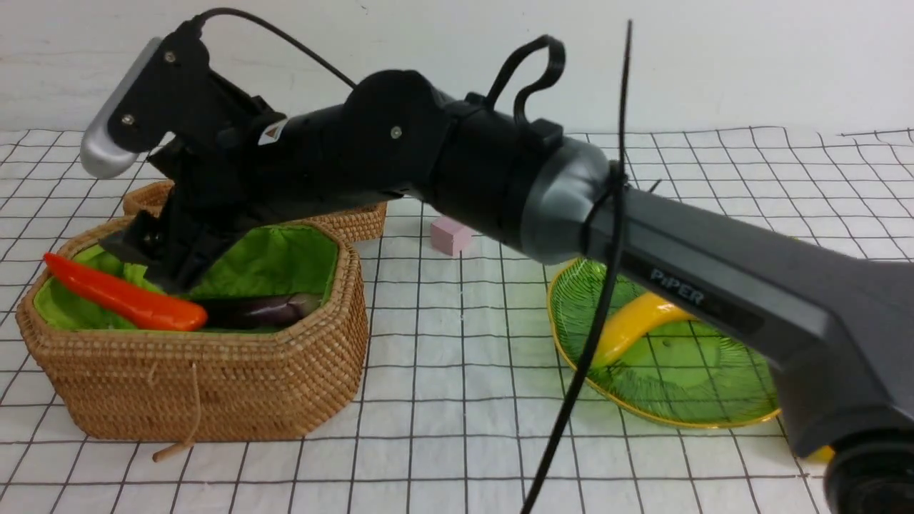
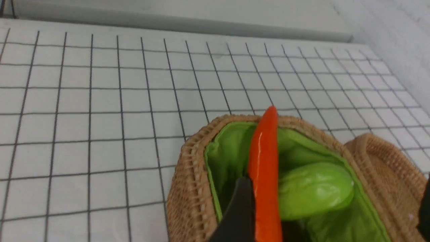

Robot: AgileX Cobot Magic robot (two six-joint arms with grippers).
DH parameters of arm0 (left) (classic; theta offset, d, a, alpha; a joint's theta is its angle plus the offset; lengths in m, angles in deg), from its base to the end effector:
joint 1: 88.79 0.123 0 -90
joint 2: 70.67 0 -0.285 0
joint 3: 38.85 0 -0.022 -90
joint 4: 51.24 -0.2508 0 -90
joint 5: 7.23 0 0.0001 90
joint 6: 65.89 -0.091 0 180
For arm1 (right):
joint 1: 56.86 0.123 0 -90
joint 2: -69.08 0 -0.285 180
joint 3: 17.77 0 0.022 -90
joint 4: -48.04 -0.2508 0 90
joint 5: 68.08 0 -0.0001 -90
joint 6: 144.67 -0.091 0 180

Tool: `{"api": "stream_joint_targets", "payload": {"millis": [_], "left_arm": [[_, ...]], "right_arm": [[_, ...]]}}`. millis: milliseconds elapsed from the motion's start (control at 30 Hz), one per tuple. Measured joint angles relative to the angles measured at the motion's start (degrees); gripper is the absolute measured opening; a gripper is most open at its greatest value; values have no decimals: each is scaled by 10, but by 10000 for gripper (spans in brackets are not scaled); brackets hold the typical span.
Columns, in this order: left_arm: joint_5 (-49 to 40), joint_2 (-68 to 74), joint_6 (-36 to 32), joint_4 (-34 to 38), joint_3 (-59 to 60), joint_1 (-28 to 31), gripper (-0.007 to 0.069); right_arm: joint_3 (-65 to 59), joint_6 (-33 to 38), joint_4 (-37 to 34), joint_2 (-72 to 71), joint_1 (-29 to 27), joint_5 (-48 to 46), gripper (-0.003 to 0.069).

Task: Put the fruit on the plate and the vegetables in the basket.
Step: Use the right arm to grab a carrot and put it into the left basket, then use the right arm to grab a mango and put it into the right plate

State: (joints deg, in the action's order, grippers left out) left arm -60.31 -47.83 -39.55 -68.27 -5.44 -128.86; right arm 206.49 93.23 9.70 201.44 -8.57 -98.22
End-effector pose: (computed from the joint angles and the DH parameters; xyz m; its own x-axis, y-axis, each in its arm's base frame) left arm 0.0273 0.0049 0.3637 -0.3534 -0.0511 -0.9341 0.3729 0.9081 -0.1907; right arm 0.3260 0.4084 0.3306 0.1253 -0.4296 -0.8943 -0.9279 0.2684 -0.2589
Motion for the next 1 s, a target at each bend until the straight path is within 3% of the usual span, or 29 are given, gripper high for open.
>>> {"api": "stream_joint_targets", "payload": {"millis": [100,167,200,233,300,333,400,533,667,800,833,867,900,1000], "left_arm": [[26,0,-38,37,0,0,-13],[49,0,-91,89,0,0,-13],[52,0,-97,95,0,0,-13],[70,0,-152,146,0,0,-13],[87,1,-222,215,0,0,-13],[92,1,-247,242,0,0,-13],[98,3,-308,309,0,0,-13],[97,4,-366,384,0,0,-13],[86,4,-383,406,0,0,-13],[72,5,-387,406,0,0,-13],[68,5,-387,406,0,0,-13],[67,5,-387,406,0,0,-13],[62,5,-387,406,0,0,-13],[53,5,-387,406,0,0,-13]], "right_arm": [[0,-148,119,-52,0,-106,633],[0,-290,228,-103,0,-210,551],[0,-302,228,-108,0,-221,542],[1,-393,319,-156,-3,-318,458],[4,-480,409,-201,-11,-389,335],[4,-502,431,-213,-15,-399,297],[-6,-569,483,-253,-37,-414,144],[-54,-644,500,-316,-78,-417,1],[-196,-718,497,-420,-150,-414,-6],[-393,-793,500,-507,-281,-413,28],[-457,-802,496,-514,-322,-403,55],[-465,-803,495,-514,-329,-403,61],[-519,-810,475,-509,-381,-368,118],[-577,-812,433,-486,-438,-312,215]]}}
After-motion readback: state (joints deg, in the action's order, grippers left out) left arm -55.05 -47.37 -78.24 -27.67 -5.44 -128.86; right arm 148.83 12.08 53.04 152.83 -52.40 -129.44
